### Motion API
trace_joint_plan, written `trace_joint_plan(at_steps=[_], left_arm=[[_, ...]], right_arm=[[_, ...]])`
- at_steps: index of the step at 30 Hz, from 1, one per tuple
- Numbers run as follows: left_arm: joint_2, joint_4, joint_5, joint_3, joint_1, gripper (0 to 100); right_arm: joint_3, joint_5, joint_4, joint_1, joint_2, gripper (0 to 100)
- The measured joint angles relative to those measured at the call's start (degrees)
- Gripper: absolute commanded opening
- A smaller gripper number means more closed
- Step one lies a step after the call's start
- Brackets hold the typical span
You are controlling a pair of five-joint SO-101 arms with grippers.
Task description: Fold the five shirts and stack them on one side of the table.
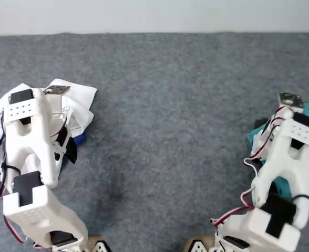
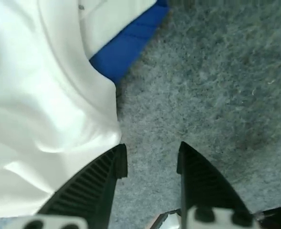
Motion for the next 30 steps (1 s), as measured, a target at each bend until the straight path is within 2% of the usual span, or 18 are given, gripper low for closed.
trace_joint_plan(at_steps=[5, 11, 15, 19, 24, 30], left_arm=[[0.0, -1.1, 0.3, 3.1, 0.0, 18], [0.0, -5.5, 6.3, 9.9, 0.1, 18], [0.0, -6.8, 7.6, 14.3, 2.1, 18], [0.0, -9.1, 7.7, 18.3, 6.9, 18], [-0.1, -14.8, 7.7, 24.7, 14.1, 18], [-1.1, -22.2, 7.6, 30.0, 18.2, 18]], right_arm=[[-8.9, 1.8, 9.3, 0.0, -10.3, 23.7], [-8.5, 4.7, 10.0, -2.0, -21.5, 23.8], [3.3, 9.4, 5.0, -7.0, -22.8, 23.8], [20.6, 13.9, -5.4, -12.0, -22.8, 23.8], [37.0, 17.1, -18.6, -14.3, -22.8, 23.8], [45.3, 17.9, -22.2, -14.3, -22.8, 23.8]])
